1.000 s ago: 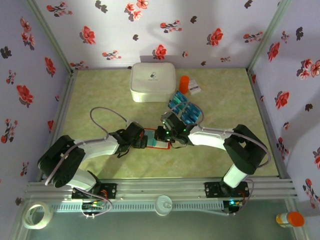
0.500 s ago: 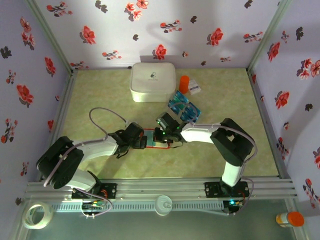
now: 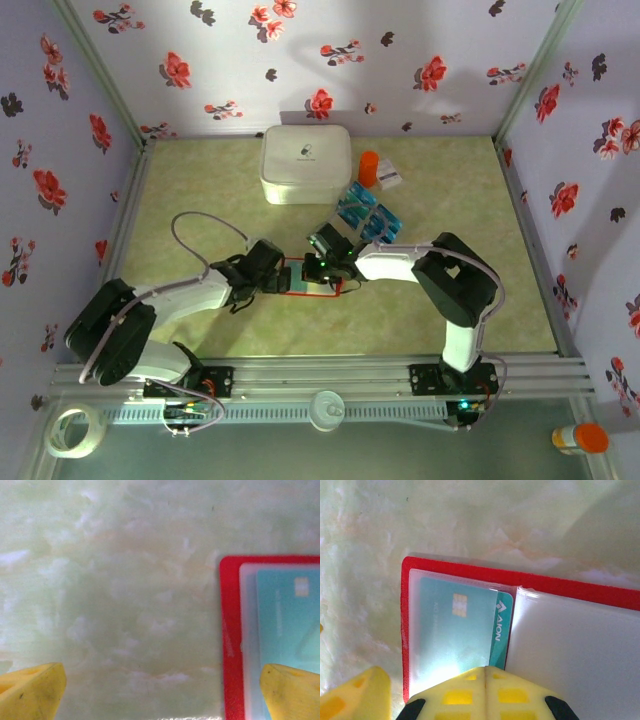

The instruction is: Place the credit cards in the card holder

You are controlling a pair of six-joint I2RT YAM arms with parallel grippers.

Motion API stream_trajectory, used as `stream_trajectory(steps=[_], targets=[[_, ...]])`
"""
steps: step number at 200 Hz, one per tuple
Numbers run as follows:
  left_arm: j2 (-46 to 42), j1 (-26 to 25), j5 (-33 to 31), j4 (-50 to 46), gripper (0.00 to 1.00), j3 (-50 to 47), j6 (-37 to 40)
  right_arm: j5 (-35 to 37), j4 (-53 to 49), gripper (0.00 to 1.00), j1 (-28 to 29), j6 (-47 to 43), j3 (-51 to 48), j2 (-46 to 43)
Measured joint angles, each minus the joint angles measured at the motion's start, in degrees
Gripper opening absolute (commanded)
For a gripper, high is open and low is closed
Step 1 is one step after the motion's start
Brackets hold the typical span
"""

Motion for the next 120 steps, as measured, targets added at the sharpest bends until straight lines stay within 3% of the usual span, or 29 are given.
stream_trajectory(steps=[120], targets=[[2.9,0.4,0.1,0.9,1.00,-1.7,-0.2,1.2,-3.3,0.06,-0.1,-1.3,0.0,-4.8]])
